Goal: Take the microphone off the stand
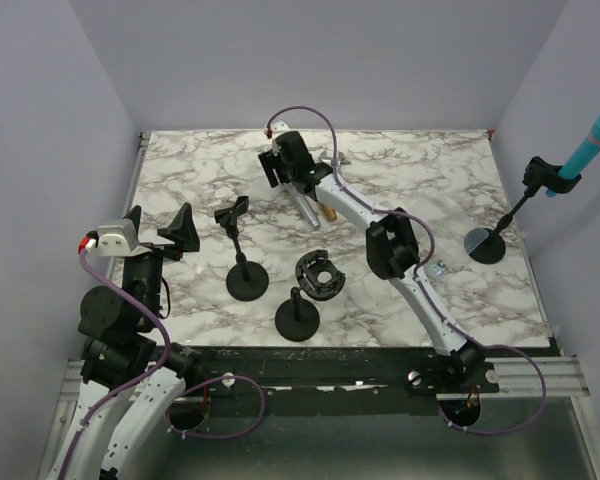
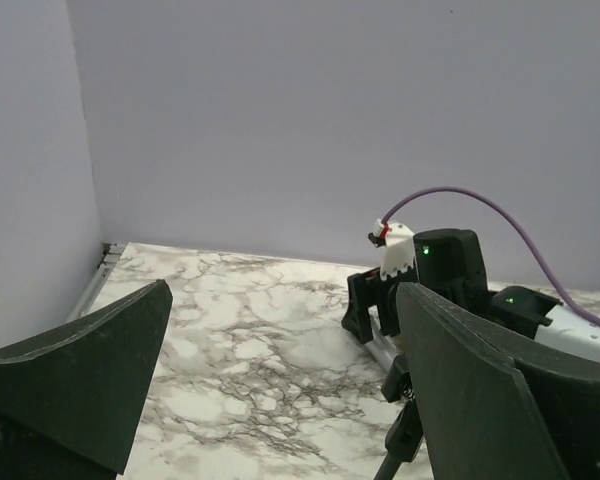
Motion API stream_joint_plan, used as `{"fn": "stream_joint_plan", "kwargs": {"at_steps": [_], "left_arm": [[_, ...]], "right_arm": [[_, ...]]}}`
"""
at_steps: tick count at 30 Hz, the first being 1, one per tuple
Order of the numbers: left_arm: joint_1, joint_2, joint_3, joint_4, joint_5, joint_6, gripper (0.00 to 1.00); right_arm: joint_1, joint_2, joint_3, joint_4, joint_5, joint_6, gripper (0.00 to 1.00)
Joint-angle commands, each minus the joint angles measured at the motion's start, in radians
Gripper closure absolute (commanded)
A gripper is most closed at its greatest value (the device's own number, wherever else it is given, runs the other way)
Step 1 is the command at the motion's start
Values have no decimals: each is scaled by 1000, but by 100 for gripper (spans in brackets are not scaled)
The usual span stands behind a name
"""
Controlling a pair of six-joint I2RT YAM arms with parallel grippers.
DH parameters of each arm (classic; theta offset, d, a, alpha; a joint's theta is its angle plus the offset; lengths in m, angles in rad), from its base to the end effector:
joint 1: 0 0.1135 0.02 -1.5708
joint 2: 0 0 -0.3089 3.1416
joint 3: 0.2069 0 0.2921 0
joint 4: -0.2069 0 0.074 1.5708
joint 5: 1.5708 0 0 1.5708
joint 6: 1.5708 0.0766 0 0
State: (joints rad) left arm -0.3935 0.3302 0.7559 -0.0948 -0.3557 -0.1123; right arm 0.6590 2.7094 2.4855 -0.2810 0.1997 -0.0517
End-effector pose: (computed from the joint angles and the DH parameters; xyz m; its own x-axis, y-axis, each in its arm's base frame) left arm 0.1037 -0.0142 0.4337 0.2920 -0.2350 -0.9271 0.0885 0.9718 -0.2184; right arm 0.5809 0.4307 0.1658 -0.3580 -0.3413 -0.8691 -0.4820 0.8647 -0.1411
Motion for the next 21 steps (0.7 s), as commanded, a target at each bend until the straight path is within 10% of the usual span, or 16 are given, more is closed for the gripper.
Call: {"fn": "stream_joint_plan", "kwargs": {"at_steps": [1, 21], "left_arm": [[6, -7, -3, 7, 2, -3, 1], [6, 126, 78, -72, 144, -73, 2]], "right_arm": [[-4, -192, -16, -34, -46, 63, 21], [-6, -1237, -1203, 86, -137, 377, 20]]}}
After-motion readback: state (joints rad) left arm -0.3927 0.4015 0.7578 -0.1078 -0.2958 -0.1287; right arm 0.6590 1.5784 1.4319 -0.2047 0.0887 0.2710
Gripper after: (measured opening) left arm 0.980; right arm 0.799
